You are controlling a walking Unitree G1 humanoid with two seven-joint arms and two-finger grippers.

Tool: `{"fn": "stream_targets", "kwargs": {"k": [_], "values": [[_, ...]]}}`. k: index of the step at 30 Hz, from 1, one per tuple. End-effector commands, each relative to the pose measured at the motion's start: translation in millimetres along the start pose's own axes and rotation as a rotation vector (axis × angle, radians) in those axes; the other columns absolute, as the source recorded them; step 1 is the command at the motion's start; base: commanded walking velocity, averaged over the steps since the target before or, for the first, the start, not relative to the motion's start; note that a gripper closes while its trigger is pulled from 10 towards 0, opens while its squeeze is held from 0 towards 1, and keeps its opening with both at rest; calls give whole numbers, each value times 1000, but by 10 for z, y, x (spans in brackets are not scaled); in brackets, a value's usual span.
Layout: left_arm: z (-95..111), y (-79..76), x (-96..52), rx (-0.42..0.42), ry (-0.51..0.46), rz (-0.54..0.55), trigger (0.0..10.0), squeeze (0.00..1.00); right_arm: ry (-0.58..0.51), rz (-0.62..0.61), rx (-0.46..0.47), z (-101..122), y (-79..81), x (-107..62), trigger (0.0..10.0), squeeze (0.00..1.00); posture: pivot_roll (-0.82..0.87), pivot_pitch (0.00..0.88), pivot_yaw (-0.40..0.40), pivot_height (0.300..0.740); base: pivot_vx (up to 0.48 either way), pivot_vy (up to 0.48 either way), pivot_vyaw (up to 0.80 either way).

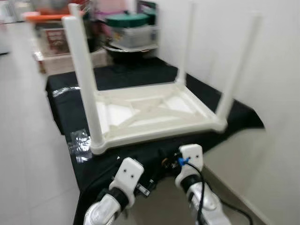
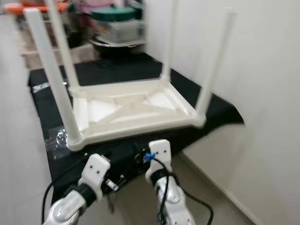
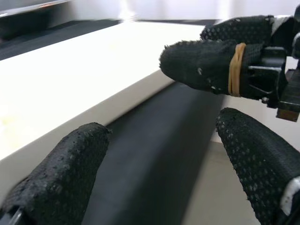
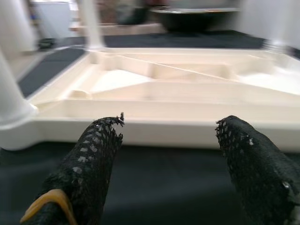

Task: Building children table

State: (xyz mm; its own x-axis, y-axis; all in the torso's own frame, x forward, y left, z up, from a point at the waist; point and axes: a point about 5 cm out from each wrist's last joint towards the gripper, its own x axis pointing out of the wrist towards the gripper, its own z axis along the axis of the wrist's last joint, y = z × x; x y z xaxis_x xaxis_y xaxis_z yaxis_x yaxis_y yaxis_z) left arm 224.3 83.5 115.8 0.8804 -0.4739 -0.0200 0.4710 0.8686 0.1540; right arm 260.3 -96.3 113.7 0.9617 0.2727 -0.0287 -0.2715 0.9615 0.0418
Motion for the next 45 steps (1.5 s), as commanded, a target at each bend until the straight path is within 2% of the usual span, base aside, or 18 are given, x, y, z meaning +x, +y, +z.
{"fn": "stream_targets", "kwargs": {"k": [1,14,18,28,35,39,44,45], "values": [[-54,33,-17,9,25,8,10000,0,-4,11,0,3,34,6,10000,0,58,0,-64,740,356,-319,800],[-51,34,-15,17,27,4,10000,0,-5,10,6,6,32,13,10000,0,60,0,-67,740,78,-427,800],[-55,42,-12,12,32,13,10000,0,5,-2,48,0,5,27,10000,0,59,0,-67,740,0,-480,0],[-65,52,-4,17,43,19,10000,0,8,2,51,-1,7,33,10000,0,58,0,-63,740,0,-480,0],[-67,52,-8,-25,44,22,10000,0,14,8,57,-7,8,35,10000,0,57,0,-67,740,-50,-440,0],[-75,60,-5,-21,48,29,10000,0,21,43,77,-20,28,40,10000,0,57,0,-66,740,-405,-255,0],[-75,76,2,-29,48,39,10000,0,12,146,138,14,79,37,10000,0,58,0,-63,740,0,0,0],[-80,79,1,-31,52,43,10000,0,20,251,185,32,105,17,10000,0,57,0,-65,740,0,0,0]]}}
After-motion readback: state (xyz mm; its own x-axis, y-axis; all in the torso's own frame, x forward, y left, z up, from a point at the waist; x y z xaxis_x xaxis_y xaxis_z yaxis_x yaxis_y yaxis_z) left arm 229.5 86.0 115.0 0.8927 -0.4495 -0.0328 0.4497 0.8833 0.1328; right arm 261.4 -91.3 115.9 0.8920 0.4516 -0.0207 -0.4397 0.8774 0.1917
